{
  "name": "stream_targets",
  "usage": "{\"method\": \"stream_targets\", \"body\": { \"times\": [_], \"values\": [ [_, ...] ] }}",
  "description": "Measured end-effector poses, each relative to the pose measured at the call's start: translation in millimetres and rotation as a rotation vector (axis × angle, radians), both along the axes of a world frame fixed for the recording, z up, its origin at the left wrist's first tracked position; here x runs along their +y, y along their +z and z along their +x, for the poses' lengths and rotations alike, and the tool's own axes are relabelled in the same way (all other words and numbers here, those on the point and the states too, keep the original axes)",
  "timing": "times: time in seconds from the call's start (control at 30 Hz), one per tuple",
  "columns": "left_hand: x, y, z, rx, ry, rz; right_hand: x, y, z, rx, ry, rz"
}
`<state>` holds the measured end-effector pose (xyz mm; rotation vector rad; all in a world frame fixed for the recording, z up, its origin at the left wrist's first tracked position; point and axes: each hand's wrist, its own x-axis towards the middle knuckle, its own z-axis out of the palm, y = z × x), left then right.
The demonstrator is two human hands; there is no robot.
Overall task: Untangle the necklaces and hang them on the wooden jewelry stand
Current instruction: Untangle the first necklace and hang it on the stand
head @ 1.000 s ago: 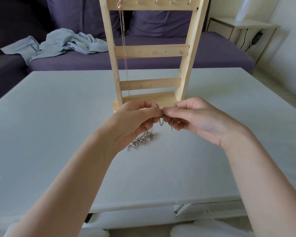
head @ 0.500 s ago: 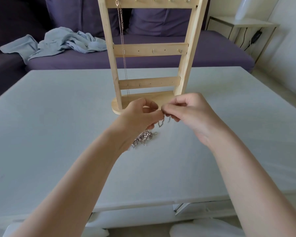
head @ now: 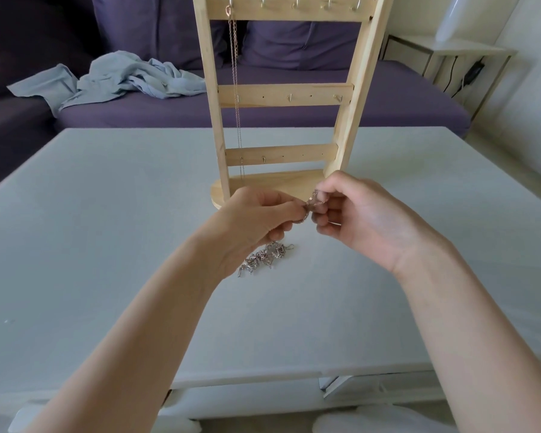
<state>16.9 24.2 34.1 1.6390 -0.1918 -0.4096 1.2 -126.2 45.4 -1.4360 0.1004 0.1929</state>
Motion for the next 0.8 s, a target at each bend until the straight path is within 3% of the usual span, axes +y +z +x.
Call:
{"method": "stream_targets", "body": {
  "times": [0.27,0.43,0.53,0.8],
  "values": [
    [1.8,5.1,0.1,0.175,0.052,-0.28,-3.1,1.9,0.4,-0.001,-0.075,0.132],
    [-0.4,1.4,-0.1,0.191,0.068,-0.249,2.0,1.1,0.4,0.001,-0.106,0.267],
    [-2.2,1.9,-0.5,0.219,0.09,-0.265,1.9,0.2,1.0,0.035,-0.107,0.219],
    [-2.6,3.3,5.2,0.337,0.182,-0.521,2.2,-1.2,1.2,0.061,-0.041,0.123]
  ]
}}
